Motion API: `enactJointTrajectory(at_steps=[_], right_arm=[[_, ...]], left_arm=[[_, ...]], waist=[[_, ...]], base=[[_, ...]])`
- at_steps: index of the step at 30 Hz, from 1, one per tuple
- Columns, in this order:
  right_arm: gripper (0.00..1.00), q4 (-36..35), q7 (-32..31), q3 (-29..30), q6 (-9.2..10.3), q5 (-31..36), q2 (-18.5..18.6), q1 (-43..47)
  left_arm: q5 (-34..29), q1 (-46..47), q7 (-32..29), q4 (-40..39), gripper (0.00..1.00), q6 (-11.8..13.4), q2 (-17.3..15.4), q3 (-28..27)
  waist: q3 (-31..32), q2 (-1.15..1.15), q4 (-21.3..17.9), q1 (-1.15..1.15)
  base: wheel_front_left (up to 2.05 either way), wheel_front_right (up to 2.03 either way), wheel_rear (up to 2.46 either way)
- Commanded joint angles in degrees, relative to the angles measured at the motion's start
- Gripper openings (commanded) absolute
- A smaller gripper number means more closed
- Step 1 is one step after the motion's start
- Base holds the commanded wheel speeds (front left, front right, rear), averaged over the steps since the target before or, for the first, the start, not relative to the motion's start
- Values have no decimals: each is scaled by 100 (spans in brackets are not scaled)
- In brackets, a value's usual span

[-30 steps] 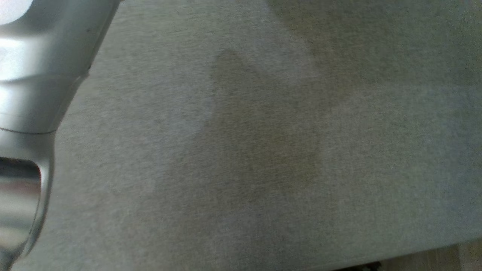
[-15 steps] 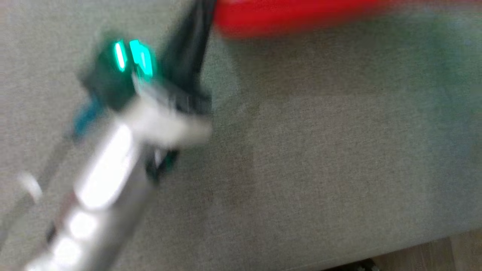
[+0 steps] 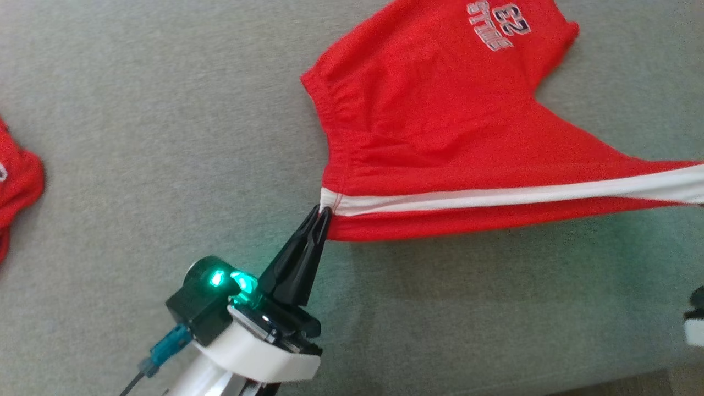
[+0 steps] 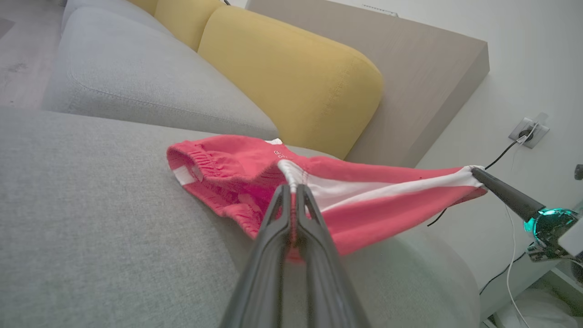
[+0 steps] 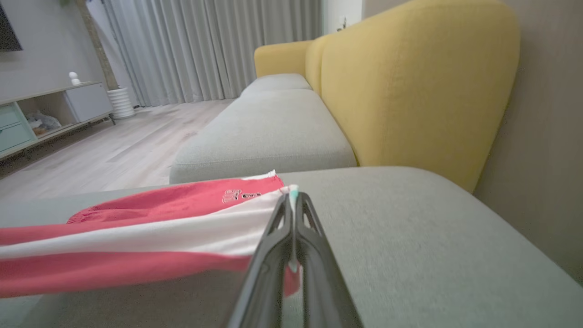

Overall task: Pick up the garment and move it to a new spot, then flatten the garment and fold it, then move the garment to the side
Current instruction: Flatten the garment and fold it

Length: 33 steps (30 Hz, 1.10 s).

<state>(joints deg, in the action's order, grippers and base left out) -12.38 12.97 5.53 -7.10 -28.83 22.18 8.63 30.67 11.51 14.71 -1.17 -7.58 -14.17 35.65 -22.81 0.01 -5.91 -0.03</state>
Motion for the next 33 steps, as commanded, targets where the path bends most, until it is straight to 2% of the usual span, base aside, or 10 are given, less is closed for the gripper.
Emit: enactJointTrajectory(at_steps=[1,5,12,25,26,28,29,30,31,33], right_arm=[[0,-318,-100,110,-39,100,136,-135],[0,-262,-386,195,-39,260,192,-809],[0,1028,-738,-55,-39,464,483,-2779],[0,3494,-953,-1523,-39,978,1000,-5674],[3,3678,-908,-1638,-39,972,989,-5816],[38,4022,-800,-1841,-39,885,939,-6050],[82,4190,-752,-1904,-39,803,907,-6142],[100,4336,-694,-1965,-39,736,885,-6217],[100,4461,-630,-2029,-39,676,872,-6268],[100,4662,-498,-2111,-39,542,858,-6304]], left_arm=[[4,91,29,-305,0,9,-88,-193],[69,576,29,-224,0,9,54,-154],[136,2097,29,815,0,9,725,-237],[329,3707,29,2107,0,337,1124,-158],[391,3726,29,2067,0,357,1125,-114],[468,3726,29,1973,0,412,1126,-60],[494,3707,29,1941,13,436,1127,-34],[522,3685,29,1910,46,455,1127,-15],[538,3657,29,1880,100,469,1127,3],[541,3581,29,1805,100,516,1128,17]], waist=[[-3,-1,92,3],[-186,-1,222,3],[-719,-1,523,3],[-1428,-1,914,3],[-1449,-1,937,3],[-1474,-1,969,3],[-1480,-1,981,3],[-1479,-1,991,3],[-1469,-1,1000,3],[-1419,-1,1015,3]], base=[[0,0,0],[0,0,0],[0,0,0],[0,0,0],[0,0,0],[0,0,0],[0,0,0],[0,0,0],[0,0,0],[0,0,0]])
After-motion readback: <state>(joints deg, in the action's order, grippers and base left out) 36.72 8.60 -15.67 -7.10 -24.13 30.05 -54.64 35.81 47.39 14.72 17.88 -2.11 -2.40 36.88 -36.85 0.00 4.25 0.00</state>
